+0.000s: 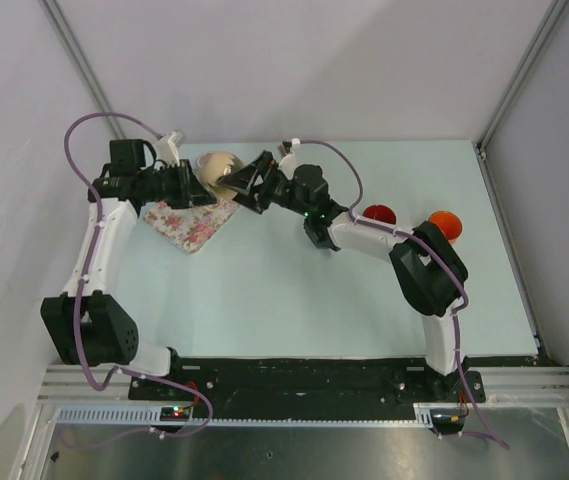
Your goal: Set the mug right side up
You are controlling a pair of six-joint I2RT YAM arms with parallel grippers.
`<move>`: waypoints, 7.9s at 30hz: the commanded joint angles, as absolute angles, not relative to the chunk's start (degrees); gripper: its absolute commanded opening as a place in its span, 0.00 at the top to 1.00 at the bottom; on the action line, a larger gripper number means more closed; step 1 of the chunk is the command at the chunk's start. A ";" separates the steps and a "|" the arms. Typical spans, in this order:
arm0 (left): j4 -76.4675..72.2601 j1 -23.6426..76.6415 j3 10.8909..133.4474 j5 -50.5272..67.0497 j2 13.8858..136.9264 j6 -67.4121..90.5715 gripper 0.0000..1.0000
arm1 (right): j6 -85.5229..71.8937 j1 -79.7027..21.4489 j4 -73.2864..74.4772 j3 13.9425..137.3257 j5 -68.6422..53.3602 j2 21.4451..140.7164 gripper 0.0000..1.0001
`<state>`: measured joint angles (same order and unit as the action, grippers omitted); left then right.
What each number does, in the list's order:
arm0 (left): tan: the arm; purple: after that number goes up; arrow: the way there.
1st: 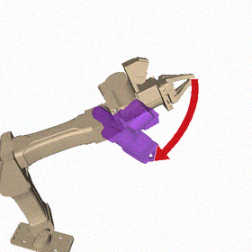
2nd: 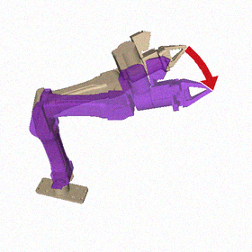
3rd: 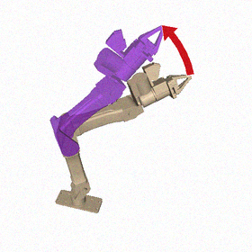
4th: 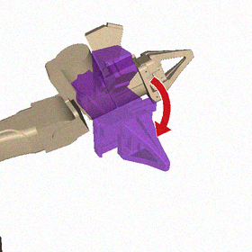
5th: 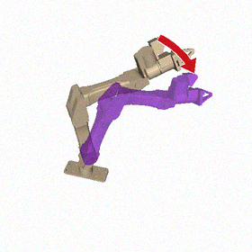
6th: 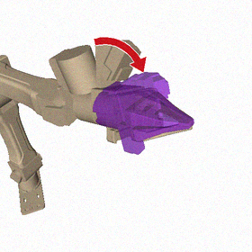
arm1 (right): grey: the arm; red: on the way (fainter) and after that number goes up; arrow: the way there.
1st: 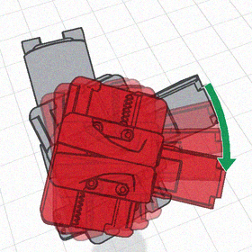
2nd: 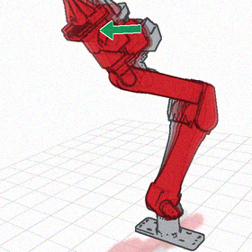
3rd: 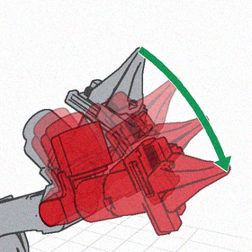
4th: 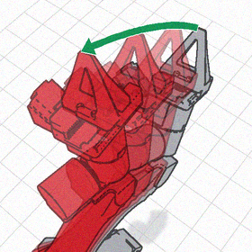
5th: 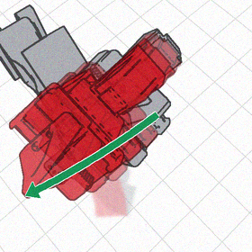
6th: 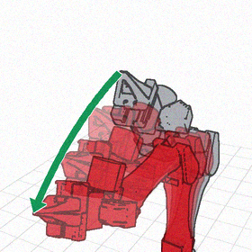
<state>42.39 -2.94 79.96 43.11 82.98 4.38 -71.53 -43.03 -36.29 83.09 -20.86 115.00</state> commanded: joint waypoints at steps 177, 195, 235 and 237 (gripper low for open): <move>40.76 12.89 106.94 17.11 91.42 -19.10 0.00 | -18.72 -36.52 60.72 79.89 11.62 70.70 1.00; 40.70 4.76 110.38 0.25 108.56 -13.19 0.00 | -24.60 -35.05 49.42 57.39 3.82 75.30 1.00; 40.68 2.57 134.11 10.74 140.09 -6.00 0.19 | -22.82 -39.35 57.83 69.77 9.69 77.48 0.25; 41.09 2.36 131.17 11.80 138.87 -6.25 0.32 | -22.65 -39.26 57.83 69.78 9.74 76.90 0.25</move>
<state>37.76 2.74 136.14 7.14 142.67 -4.08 -23.42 -39.05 56.64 67.33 8.16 78.22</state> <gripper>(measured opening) 0.790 0.743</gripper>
